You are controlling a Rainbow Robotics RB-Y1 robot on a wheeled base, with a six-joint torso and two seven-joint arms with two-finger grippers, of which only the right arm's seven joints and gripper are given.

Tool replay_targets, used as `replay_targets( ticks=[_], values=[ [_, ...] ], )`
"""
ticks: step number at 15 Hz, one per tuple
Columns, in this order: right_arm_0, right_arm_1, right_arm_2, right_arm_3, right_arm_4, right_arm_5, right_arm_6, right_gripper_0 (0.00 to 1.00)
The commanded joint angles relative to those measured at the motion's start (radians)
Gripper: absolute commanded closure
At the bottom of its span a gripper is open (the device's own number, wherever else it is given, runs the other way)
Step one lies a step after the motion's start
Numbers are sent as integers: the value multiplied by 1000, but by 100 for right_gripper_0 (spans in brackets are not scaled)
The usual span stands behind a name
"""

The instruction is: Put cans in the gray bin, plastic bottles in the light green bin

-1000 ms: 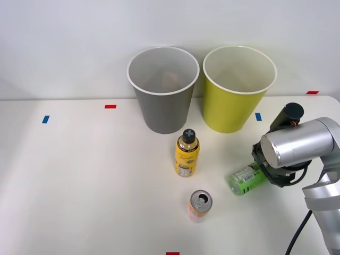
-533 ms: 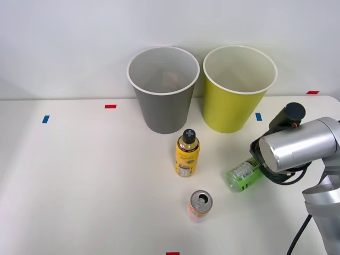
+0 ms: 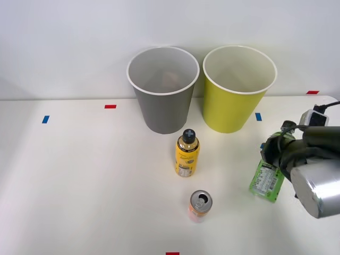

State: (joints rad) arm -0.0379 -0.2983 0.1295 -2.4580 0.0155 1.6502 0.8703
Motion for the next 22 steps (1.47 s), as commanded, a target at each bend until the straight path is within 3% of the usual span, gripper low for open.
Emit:
replay_targets(
  ticks=[1, 5, 10, 14, 18, 22],
  values=[
    [113, -2, -1, -160, 18, -46, 188, 100],
    [210, 16, -1, -160, 57, -290, 357, 100],
    [208, 65, -4, -160, 66, -579, 349, 100],
    [164, 123, -42, -160, -14, -767, 340, 100],
    [-23, 180, -113, -160, -117, -810, 337, 100],
    [-247, 223, -183, 77, -106, -911, 346, 100]
  ],
)
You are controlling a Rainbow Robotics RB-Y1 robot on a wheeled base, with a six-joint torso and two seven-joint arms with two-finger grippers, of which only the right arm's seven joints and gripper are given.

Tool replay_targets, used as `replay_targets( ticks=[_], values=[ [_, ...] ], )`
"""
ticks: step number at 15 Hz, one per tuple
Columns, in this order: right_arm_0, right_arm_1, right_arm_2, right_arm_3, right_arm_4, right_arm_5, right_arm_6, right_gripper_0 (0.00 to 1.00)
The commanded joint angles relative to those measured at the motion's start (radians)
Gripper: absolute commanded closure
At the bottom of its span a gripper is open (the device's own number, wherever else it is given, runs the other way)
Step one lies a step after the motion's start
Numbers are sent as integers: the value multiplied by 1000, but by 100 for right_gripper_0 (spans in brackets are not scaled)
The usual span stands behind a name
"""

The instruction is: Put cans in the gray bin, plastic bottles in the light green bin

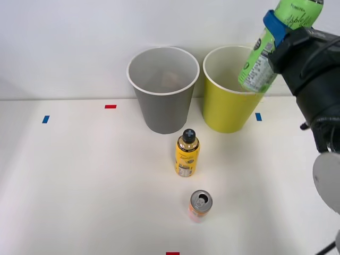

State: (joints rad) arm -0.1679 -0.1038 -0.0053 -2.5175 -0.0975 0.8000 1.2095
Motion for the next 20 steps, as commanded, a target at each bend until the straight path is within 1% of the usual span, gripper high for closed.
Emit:
replay_targets(
  ticks=[1, 4, 6, 8, 11, 14, 18, 19, 20],
  values=[
    [-153, 33, -64, 184, 12, -73, 10, 100],
    [-239, 32, -99, 319, 29, -104, 36, 100],
    [-305, 15, -113, 410, 41, -105, 50, 100],
    [-355, 13, -121, 503, 58, -127, 59, 100],
    [-380, 18, -122, 641, 82, -242, 84, 100],
    [-384, 23, -113, 740, 111, -338, 110, 100],
    [-384, 23, -97, 761, 154, -363, 123, 100],
    [-384, 23, -94, 761, 171, -361, 123, 77],
    [-384, 23, -94, 761, 171, -361, 123, 40]
  ],
)
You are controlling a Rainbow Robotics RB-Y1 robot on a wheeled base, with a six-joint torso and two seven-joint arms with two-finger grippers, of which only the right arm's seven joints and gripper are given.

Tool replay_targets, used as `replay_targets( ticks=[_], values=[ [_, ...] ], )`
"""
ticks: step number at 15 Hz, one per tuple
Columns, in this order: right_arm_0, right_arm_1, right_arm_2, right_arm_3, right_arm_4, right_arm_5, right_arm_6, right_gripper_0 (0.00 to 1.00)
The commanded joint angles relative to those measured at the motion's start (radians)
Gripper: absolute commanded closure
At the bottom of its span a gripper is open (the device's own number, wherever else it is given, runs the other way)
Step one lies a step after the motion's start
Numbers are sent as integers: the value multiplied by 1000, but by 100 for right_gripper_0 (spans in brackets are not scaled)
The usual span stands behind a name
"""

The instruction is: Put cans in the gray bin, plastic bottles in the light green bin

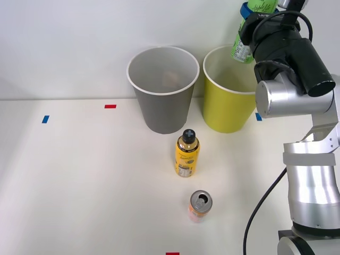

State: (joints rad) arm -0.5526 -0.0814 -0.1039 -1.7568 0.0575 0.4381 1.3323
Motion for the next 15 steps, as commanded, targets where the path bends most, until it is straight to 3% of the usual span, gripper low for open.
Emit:
replay_targets(
  ticks=[1, 2, 11, 15],
  values=[
    [0, 0, 4, 0, 16, 1, 1, 17],
    [0, 3, 6, 0, 16, 1, 1, 0],
    [53, -18, 33, -18, 8, -110, 24, 0],
    [224, -24, 87, -187, -10, -131, 22, 0]
  ],
)
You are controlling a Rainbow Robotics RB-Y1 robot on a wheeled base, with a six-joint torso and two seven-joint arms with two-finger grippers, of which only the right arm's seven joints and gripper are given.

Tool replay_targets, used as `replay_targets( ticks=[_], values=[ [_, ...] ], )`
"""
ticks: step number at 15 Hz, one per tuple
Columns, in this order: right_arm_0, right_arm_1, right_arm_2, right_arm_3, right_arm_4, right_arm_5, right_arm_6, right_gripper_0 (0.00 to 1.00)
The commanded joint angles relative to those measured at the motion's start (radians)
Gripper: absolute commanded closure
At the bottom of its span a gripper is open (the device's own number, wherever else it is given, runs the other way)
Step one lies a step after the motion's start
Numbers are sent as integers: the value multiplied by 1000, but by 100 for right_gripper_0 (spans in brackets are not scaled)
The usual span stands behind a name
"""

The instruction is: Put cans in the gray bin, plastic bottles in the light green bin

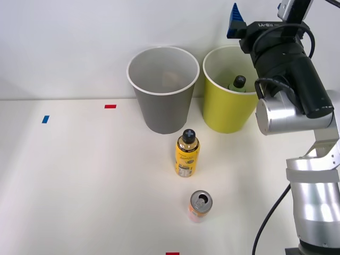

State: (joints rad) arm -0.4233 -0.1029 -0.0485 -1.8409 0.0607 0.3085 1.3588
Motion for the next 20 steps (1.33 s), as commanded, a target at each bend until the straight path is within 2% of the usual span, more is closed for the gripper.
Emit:
replay_targets(
  ticks=[1, 5, 7, 14, 20],
  values=[
    [150, -1, 45, -162, -21, -2, -9, 0],
    [350, -4, 73, -340, -44, -25, -26, 0],
    [468, -14, 84, -380, -58, -131, -40, 0],
    [831, -70, 95, -380, -70, -523, -53, 0],
    [1097, -75, 85, -379, -73, -661, -55, 0]
  ],
)
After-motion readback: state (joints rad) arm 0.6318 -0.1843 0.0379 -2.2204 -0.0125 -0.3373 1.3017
